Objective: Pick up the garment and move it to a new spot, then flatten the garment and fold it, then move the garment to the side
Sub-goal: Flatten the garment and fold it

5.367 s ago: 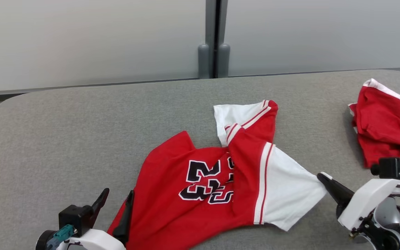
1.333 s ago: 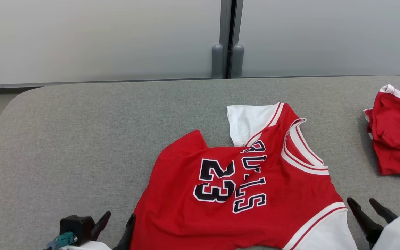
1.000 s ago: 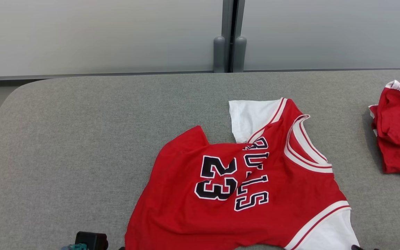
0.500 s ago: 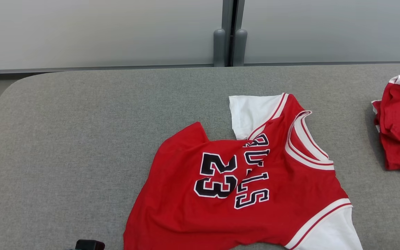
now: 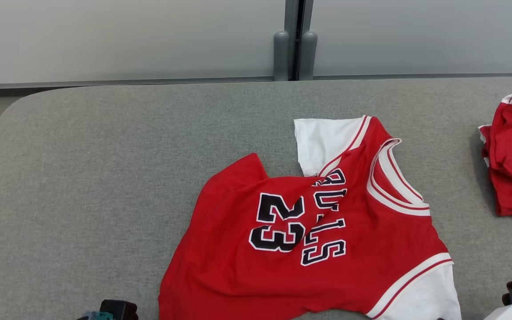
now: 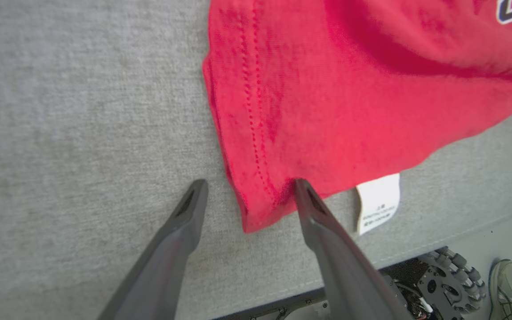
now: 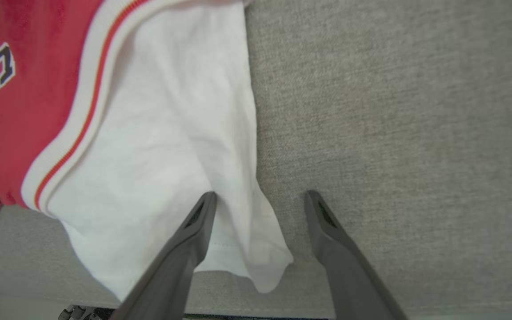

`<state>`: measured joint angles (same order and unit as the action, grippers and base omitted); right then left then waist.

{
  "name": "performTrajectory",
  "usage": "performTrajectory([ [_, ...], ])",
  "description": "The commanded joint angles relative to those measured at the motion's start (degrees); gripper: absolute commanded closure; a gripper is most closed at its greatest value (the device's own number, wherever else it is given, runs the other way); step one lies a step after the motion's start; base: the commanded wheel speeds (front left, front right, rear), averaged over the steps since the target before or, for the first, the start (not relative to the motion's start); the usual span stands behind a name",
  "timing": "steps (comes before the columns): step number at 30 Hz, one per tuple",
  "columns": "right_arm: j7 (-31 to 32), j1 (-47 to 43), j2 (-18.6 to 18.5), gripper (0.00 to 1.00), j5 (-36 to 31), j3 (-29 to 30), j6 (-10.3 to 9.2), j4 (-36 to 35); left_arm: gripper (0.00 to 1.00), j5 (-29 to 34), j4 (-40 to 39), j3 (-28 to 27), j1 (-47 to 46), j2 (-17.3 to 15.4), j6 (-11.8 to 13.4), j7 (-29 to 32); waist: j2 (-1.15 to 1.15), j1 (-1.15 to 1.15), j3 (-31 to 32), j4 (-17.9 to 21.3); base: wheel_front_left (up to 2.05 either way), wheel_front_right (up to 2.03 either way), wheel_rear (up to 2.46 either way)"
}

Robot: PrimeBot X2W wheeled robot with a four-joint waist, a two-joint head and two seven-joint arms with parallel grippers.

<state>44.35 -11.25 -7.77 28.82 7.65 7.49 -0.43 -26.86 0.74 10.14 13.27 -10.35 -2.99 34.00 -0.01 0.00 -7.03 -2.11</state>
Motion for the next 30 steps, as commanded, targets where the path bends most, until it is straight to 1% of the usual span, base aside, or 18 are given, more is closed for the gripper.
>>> performTrajectory([
  [1,-0.5,0.9,0.1,0.0,0.5,-0.5,0.02,1.5,0.0,-0.2,1.7,0.8,-1.4,0.2,-0.4,0.0,0.01,0.0,-0.3,-0.3,0.0,0.0,0.0],
  [10,-1.4,2.1,0.3,0.0,1.7,-3.1,0.08,4.8,0.0,-1.9,5.4,3.1,-2.0,1.0,-1.8,1.6,0.01,0.0,-0.4,-0.6,0.0,0.0,0.0],
  [11,-1.5,2.2,0.1,0.03,1.6,-3.3,0.08,4.8,0.13,-2.1,5.5,3.3,-2.0,1.0,-1.8,1.7,0.01,0.0,-0.3,-0.6,0.0,0.0,0.0],
  [12,-1.7,2.2,-0.1,0.34,1.7,-3.6,0.09,4.7,0.44,-2.2,5.6,3.4,-2.1,1.0,-1.9,1.8,0.01,0.0,-0.3,-0.5,0.0,0.0,0.0],
  [13,-1.9,2.3,-0.2,0.57,2.0,-4.0,0.1,4.5,0.68,-2.3,5.7,3.5,-2.1,1.0,-2.0,1.8,0.01,0.0,-0.2,-0.5,0.0,0.0,0.0],
  [14,-2.2,2.4,-0.4,0.86,2.4,-4.4,0.1,4.3,1.0,-2.3,5.6,3.5,-2.0,1.0,-2.0,1.8,0.01,0.0,-0.1,-0.5,0.0,0.0,0.0],
  [15,-2.4,2.3,-0.6,1.0,2.7,-4.8,0.1,4.0,1.0,-2.4,5.5,3.6,-1.8,0.9,-2.1,1.9,0.01,0.0,0.0,-0.4,0.0,0.0,0.0],
  [19,-3.8,2.3,-2.1,1.0,3.8,-5.8,0.07,3.0,1.0,-2.3,3.8,2.8,-1.5,-0.1,-1.9,0.9,0.01,0.0,0.5,-0.5,0.0,0.0,0.0],
  [22,-4.9,2.5,-2.5,1.0,5.4,-6.3,0.07,1.6,1.0,-2.6,2.1,2.0,-1.3,-0.6,-1.6,0.1,0.01,0.0,0.8,-0.5,0.0,0.0,0.0],
  [30,-9.0,3.1,-4.7,1.0,9.1,-5.5,0.06,-4.6,1.0,-2.1,-5.2,0.6,-1.9,-1.9,-1.8,-2.8,0.01,0.0,1.1,-0.5,0.0,0.0,0.0],
])
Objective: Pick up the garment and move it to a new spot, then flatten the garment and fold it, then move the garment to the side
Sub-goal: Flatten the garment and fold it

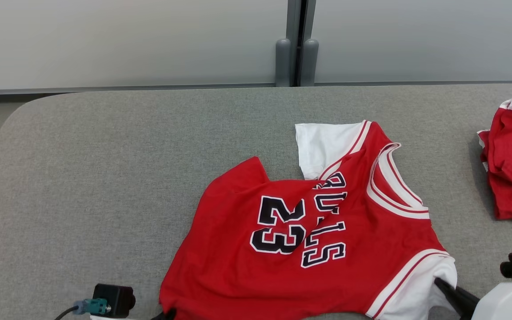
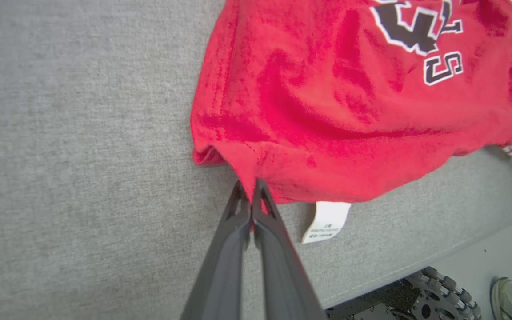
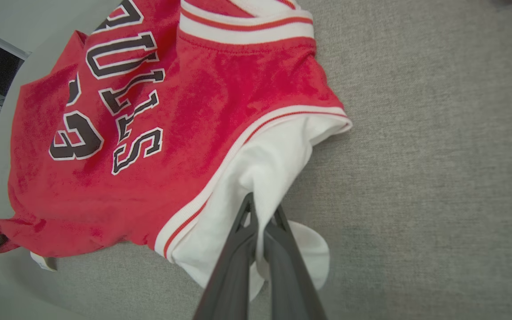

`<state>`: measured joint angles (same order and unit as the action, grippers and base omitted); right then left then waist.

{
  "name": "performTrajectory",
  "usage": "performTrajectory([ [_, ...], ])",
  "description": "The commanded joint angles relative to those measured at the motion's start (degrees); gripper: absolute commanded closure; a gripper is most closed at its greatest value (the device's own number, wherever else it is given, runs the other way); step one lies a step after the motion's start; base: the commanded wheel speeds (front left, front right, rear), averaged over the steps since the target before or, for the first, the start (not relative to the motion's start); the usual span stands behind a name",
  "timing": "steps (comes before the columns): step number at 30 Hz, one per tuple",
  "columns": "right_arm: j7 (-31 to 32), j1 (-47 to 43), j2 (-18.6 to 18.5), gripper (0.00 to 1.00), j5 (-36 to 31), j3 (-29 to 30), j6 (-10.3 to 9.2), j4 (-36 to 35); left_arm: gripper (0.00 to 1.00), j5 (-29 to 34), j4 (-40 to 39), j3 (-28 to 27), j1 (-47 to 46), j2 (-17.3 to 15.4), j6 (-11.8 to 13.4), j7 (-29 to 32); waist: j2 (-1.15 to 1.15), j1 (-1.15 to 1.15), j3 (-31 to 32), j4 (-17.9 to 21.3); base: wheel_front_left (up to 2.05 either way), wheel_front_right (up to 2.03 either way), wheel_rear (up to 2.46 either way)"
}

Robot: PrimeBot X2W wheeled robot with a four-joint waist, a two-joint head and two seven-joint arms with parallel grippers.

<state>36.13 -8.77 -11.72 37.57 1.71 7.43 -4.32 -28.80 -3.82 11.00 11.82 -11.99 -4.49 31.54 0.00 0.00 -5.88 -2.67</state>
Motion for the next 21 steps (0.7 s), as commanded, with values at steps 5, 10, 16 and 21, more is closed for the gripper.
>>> performTrajectory([
  [5,-4.6,4.2,-2.0,1.0,2.9,-0.3,0.12,-3.6,1.0,0.6,-4.4,-1.2,-4.9,-2.2,-1.0,-1.6,0.0,0.0,-0.6,0.5,0.0,0.0,0.0],
  [10,-8.5,11.2,-3.4,1.0,5.6,-2.3,0.12,-2.5,1.0,-0.9,-3.4,-2.9,-11.5,-3.3,-1.6,-3.6,0.0,0.0,-2.0,1.3,0.0,0.0,0.0],
  [16,-17.1,27.3,-4.3,1.0,9.6,-6.7,0.12,2.3,1.0,-2.7,3.4,-3.2,-26.3,-6.0,-2.7,-6.4,0.0,0.0,-7.0,1.5,0.0,0.0,0.0],
  [21,-22.9,43.8,-6.1,1.0,12.7,-10.6,0.12,8.4,1.0,-2.5,11.4,0.0,-43.0,-8.2,-3.0,-7.5,0.0,0.0,-13.3,0.8,0.0,0.0,0.0],
])
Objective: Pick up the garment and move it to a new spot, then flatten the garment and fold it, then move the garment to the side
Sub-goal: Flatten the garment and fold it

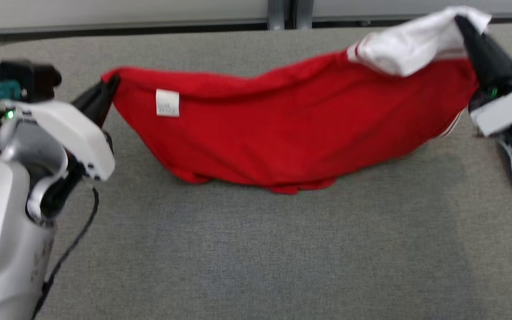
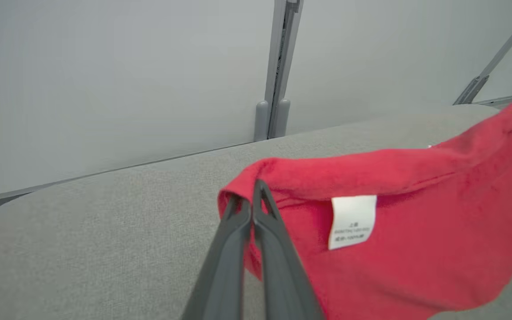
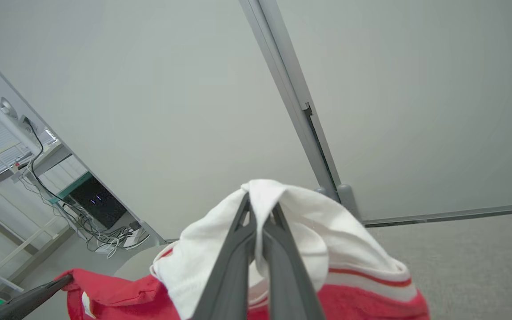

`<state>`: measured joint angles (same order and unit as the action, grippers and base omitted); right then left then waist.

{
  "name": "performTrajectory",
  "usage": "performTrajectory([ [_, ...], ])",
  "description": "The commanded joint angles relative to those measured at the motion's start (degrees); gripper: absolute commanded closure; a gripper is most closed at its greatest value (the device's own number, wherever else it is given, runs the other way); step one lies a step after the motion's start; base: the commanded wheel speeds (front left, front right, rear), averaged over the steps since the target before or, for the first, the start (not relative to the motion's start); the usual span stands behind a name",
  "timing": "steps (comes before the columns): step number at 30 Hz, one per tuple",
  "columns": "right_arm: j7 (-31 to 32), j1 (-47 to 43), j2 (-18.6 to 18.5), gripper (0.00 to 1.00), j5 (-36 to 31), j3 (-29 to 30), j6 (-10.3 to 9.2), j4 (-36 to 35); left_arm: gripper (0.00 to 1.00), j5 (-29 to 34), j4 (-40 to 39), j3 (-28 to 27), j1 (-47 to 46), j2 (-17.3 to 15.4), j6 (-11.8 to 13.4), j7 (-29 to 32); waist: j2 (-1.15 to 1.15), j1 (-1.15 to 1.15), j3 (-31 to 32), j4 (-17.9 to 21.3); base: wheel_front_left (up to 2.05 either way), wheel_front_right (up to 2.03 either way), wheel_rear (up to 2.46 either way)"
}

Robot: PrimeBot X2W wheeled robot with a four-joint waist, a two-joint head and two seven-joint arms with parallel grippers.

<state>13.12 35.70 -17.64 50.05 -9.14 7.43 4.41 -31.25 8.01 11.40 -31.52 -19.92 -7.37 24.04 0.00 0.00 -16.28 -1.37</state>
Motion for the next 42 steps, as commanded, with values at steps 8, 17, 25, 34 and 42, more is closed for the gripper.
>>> performTrajectory([
  [8,-6.1,25.2,-2.2,1.0,1.9,-8.7,0.12,10.2,1.0,-2.0,13.2,6.8,-26.0,-2.4,-0.1,-4.3,0.0,0.0,-12.4,-1.8,0.0,0.0,0.0],
  [17,-12.3,47.5,-5.6,1.0,5.0,-17.4,0.12,18.9,1.0,-4.1,26.8,10.2,-48.9,-3.1,-0.1,-11.0,0.0,0.0,-18.2,-2.1,0.0,0.0,0.0],
  [25,-18.5,63.4,-6.9,1.0,6.1,-22.8,0.12,25.3,1.0,-5.3,36.6,13.6,-62.6,-4.1,-0.1,-15.5,0.0,0.0,-19.8,-2.0,0.0,0.0,0.0],
  [34,-20.5,68.1,-8.0,1.0,9.0,-30.5,0.11,27.8,1.0,-9.5,41.7,18.8,-64.9,-4.2,-0.1,-17.6,0.0,0.0,-18.4,-1.5,0.0,0.0,0.0],
  [42,-18.8,55.9,-12.2,1.0,15.2,-41.1,0.12,26.8,1.0,-20.0,39.6,27.2,-53.3,-7.0,-0.1,-16.2,0.0,0.0,-12.9,-0.1,0.0,0.0,0.0],
])
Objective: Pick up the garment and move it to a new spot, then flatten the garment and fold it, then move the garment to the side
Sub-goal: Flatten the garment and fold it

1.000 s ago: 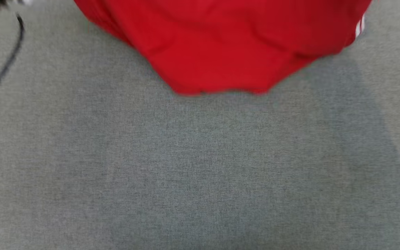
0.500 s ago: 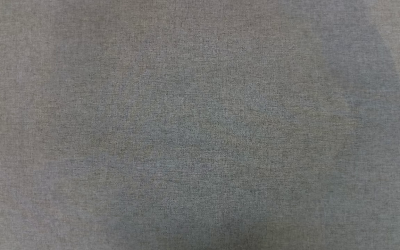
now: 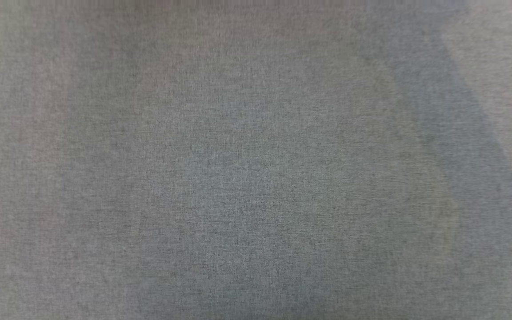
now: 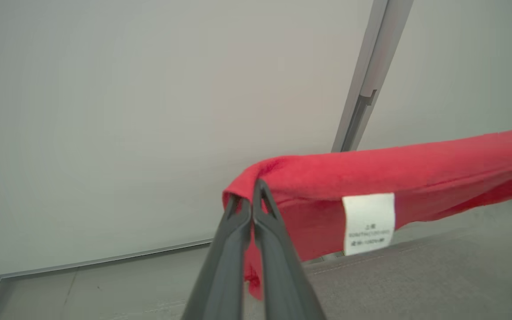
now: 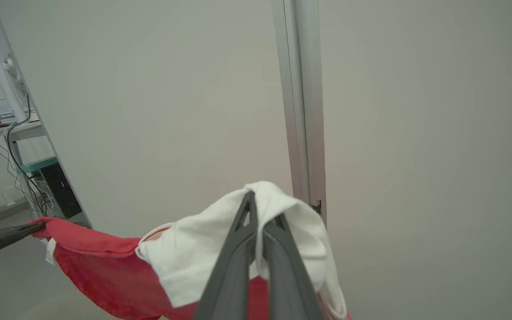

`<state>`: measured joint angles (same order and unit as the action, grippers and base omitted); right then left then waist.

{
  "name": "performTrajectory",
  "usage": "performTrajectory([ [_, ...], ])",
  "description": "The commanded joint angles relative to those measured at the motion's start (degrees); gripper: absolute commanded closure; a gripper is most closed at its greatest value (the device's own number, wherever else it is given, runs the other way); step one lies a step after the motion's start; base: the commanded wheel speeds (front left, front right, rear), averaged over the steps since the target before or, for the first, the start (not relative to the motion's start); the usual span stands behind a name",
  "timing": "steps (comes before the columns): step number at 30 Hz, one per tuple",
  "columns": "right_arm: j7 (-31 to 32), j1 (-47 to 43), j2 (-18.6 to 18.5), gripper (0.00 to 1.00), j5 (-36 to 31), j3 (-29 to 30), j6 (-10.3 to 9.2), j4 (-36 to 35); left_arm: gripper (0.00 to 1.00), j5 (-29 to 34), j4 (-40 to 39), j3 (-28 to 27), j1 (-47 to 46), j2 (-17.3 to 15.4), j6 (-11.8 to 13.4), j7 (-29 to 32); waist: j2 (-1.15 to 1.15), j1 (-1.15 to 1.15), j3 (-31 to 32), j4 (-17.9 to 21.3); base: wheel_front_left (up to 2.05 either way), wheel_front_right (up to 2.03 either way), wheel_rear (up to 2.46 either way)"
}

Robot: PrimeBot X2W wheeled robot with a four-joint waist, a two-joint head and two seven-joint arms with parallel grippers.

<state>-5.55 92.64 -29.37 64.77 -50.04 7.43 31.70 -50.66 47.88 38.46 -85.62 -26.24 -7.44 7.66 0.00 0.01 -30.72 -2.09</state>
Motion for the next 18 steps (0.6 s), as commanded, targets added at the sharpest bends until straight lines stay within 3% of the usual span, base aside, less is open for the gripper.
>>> performTrajectory([
  [1,-0.3,-2.9,-1.1,1.0,1.3,-1.1,0.12,-1.2,1.0,-1.9,-1.1,1.2,2.8,-1.0,0.0,0.5,0.0,-0.01,2.4,0.8,0.0,0.0,0.0],
  [10,6.4,-21.2,-9.2,1.0,10.8,-9.1,0.11,-8.5,1.0,-11.3,-12.0,11.4,18.8,-8.3,0.0,10.2,0.0,-0.01,11.8,2.6,0.0,0.0,0.0],
  [18,15.7,-33.7,-16.0,1.0,17.3,-15.0,0.11,-16.1,1.0,-19.4,-23.3,16.9,32.3,-15.7,0.0,18.7,0.0,-0.01,19.8,3.8,0.0,0.0,0.0],
])
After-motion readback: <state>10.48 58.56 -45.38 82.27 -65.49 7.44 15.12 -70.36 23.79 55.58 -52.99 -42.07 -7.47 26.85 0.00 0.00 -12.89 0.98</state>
